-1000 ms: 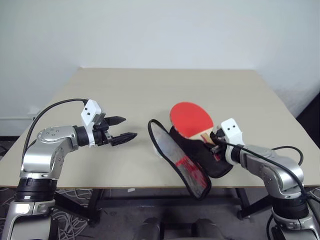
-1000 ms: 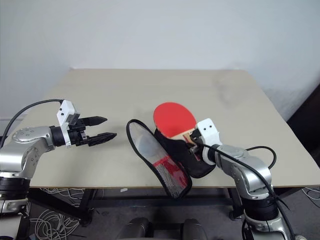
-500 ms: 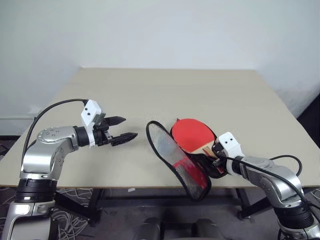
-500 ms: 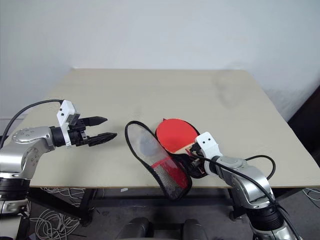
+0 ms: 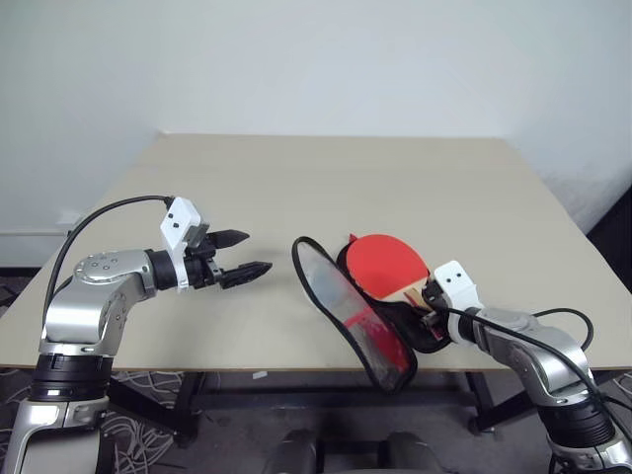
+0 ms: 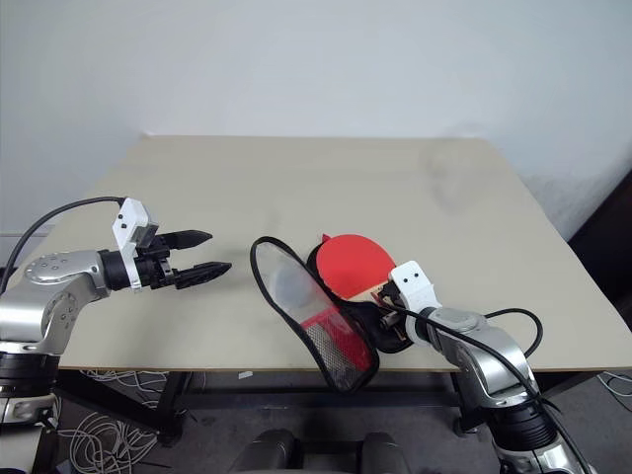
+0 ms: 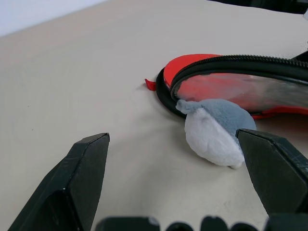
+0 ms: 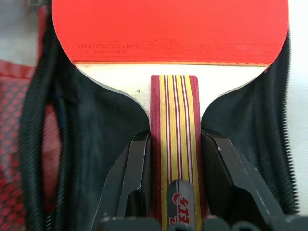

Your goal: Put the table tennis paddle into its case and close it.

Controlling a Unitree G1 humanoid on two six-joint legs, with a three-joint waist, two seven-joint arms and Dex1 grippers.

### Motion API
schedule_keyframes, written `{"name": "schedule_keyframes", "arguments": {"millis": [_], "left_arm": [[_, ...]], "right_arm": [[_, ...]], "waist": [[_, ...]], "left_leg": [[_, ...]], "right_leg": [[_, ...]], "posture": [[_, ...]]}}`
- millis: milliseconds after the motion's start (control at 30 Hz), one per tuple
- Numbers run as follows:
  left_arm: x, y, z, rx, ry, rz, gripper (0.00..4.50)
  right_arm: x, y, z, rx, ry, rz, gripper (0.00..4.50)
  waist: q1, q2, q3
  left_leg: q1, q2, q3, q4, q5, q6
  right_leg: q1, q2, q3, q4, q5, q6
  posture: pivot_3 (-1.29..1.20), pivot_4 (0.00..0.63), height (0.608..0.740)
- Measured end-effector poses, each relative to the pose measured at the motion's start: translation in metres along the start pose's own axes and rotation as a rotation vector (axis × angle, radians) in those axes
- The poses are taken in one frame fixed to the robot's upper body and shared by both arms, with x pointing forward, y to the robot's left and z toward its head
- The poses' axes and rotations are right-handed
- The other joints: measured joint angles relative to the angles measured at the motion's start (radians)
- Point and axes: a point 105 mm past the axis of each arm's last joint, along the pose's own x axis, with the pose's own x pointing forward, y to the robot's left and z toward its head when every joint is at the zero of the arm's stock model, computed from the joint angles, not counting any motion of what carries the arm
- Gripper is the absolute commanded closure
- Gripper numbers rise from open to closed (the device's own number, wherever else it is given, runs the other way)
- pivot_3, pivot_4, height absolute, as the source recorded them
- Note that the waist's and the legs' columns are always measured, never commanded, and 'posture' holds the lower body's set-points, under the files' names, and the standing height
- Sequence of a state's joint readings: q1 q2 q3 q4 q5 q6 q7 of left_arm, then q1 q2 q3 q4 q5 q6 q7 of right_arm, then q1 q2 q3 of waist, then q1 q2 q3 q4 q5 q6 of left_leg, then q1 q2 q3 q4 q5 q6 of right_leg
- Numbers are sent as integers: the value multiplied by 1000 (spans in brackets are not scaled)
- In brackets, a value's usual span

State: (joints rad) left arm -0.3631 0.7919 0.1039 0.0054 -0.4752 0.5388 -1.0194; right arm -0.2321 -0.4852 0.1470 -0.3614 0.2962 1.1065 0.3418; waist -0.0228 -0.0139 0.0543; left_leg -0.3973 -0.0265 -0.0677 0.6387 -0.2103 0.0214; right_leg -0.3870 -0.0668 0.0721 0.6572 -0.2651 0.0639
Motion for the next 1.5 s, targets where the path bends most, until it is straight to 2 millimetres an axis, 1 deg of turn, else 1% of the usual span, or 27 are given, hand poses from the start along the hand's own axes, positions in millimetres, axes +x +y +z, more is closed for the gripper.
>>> {"name": "schedule_keyframes", "arguments": {"millis": [200, 467, 500, 567, 633, 667, 767, 800, 900, 967, 1000, 1067, 1100, 1167, 1200, 1333, 1433, 1500], "left_arm": [[0, -1, 1, -2, -5, 0, 0], [0, -2, -2, -9, -1, 5, 0], [0, -2, -2, -8, -1, 5, 0], [0, -2, -2, -7, -2, 4, 0], [0, -2, -2, -7, -2, 5, 0], [0, -2, -2, -7, -2, 5, 0], [0, -2, -2, -7, -2, 5, 0], [0, -2, -2, -7, -2, 5, 0], [0, -3, -2, -8, -3, 4, 0], [0, -3, -2, -8, -3, 1, 0], [0, -3, -2, -8, -3, 1, 0], [0, -3, -2, -8, -3, -1, 0], [0, -3, -2, -8, -3, -1, 0], [0, -3, -2, -8, -2, -3, 0], [0, -3, -2, -8, -3, -4, 0], [1, -4, -2, -8, -5, -6, 0], [1, -4, -2, -9, -6, -7, 0], [1, -4, -2, -9, -7, -8, 0]], "right_arm": [[2, -3, 2, -3, 2, -10, 3162], [3, -2, 2, -17, 7, -6, 3162], [3, -2, 2, -18, 8, -5, 2633], [4, 0, 1, -19, 16, 3, 2160], [4, 2, 0, -18, 22, 16, 1452], [4, 3, 0, -18, 26, 21, 1030], [2, 5, 2, -20, 36, 44, 36], [0, 5, 4, -24, 35, 51, 36], [-10, -3, 24, -47, 6, 70, 36], [-27, -21, 52, -68, -57, 55, 36], [-31, -24, 57, -73, -71, 48, 36], [-48, -40, 79, -100, -113, 36, 36], [-54, -46, 86, -108, -128, 27, 36], [-59, -58, 92, -113, -135, 12, 36], [-60, -65, 91, -107, -132, -2, 36], [-49, -74, 86, -136, -116, -49, 36], [-34, -69, 81, -170, -123, -66, 36], [-17, -61, 80, -159, -144, -63, 36]], "waist": [[0, 0, 0], [0, 0, 0], [0, 0, 0], [0, 0, 0], [0, 0, 0], [0, 0, 0], [0, 0, 0], [0, 0, 0], [0, 0, 0], [0, 0, 0], [1, 0, 0], [1, 0, 0], [1, 0, 0], [1, -1, 0], [1, -1, 0], [0, -1, 0], [-3, -1, 0], [-4, -1, 0]], "left_leg": [[0, 0, 0, 0, 0, 0], [0, 0, 0, 0, 0, 0], [0, 0, 0, 0, 0, 0], [0, 0, 0, 0, 0, 0], [0, 0, 0, 0, 0, 0], [0, 0, 0, 0, 0, 0], [0, 0, 0, 0, 0, 0], [0, 0, 0, 0, 0, 0], [0, 0, 0, 0, 0, 0], [0, 0, 0, 0, 0, 0], [0, 0, 0, 0, 0, 0], [-1, 0, -1, 0, 0, 0], [0, 0, -1, 0, 0, 0], [0, 0, 0, 0, 0, 0], [0, 0, 0, 0, 0, 0], [-1, 0, 1, 0, 0, 0], [-1, 0, 1, 0, 0, 0], [-1, 0, 2, 0, 0, 0]], "right_leg": [[0, 0, 0, 0, 0, -1], [0, 0, 0, 0, 0, -1], [0, 0, 0, 0, 0, -1], [0, 0, 0, 0, 0, -1], [0, 0, 0, 0, 0, -1], [0, 0, 0, 0, 0, -1], [0, 0, 0, 0, 0, -1], [0, 0, 0, 0, 0, -1], [0, 0, 0, 0, 1, -1], [0, 0, 0, 0, 1, -1], [0, 0, 0, 0, 1, -1], [0, 0, -1, 0, 1, -2], [1, 0, -1, -1, 1, -2], [1, 0, -1, -1, 1, -2], [1, 0, -1, -1, 1, -2], [0, 0, 0, 0, 1, -2], [1, 1, 1, 0, 1, -2], [0, 2, 1, 0, 2, -3]], "posture": [[0, 0, 734], [0, 0, 734], [0, 0, 734], [0, 0, 734], [0, 0, 734], [0, 0, 734], [0, 0, 734], [0, 0, 734], [0, 0, 734], [0, 0, 734], [0, 0, 734], [0, 0, 734], [0, 0, 734], [0, 0, 734], [0, 0, 734], [0, 0, 734], [0, 0, 734], [0, 0, 734]]}}
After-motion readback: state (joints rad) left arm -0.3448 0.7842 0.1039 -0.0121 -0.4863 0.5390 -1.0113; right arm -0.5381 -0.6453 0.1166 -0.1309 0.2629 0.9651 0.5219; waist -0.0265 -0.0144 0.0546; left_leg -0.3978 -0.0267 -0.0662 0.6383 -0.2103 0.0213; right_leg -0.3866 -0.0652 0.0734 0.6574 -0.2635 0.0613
